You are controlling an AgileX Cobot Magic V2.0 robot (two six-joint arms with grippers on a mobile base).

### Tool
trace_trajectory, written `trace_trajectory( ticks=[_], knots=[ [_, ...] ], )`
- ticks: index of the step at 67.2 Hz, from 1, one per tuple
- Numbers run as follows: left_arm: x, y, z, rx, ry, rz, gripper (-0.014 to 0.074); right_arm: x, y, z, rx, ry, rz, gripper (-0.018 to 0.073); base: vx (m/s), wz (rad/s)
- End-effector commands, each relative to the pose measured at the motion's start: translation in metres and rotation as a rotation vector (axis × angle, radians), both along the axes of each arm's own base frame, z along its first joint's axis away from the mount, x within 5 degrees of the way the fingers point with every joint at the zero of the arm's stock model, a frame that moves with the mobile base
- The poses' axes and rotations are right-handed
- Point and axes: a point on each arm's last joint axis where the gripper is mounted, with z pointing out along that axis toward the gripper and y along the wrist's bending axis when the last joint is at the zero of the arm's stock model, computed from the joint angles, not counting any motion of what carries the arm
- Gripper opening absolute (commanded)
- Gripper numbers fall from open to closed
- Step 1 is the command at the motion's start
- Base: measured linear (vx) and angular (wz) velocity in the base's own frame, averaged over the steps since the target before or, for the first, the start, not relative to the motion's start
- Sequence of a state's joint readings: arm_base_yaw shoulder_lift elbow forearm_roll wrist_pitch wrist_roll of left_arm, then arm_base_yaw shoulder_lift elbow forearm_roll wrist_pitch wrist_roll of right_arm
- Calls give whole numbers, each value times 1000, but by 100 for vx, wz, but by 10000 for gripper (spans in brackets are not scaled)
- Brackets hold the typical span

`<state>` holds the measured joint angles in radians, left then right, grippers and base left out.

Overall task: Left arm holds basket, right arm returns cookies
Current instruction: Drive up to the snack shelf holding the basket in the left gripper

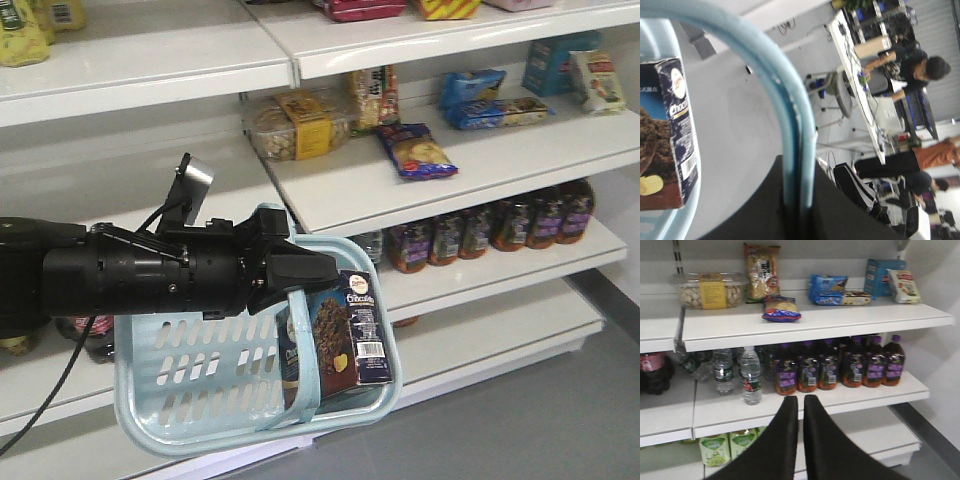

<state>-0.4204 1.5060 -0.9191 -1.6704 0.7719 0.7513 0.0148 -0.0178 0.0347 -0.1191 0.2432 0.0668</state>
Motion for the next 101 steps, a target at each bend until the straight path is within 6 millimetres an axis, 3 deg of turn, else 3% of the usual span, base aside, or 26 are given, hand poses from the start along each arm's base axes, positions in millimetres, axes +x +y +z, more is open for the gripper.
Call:
trace_trajectory(
  ticks=[1,39,101],
  knots=[
    [-6,-2,31,-133,-42,-9,-3,1,0,3,-11,-66,6,4,20,55],
    [-6,-1,30,-133,-42,-8,-3,1,0,3,-11,-66,6,4,17,60],
    [-6,-1,30,-132,-42,-7,-3,1,0,3,-11,-66,6,4,8,3]
  ],
)
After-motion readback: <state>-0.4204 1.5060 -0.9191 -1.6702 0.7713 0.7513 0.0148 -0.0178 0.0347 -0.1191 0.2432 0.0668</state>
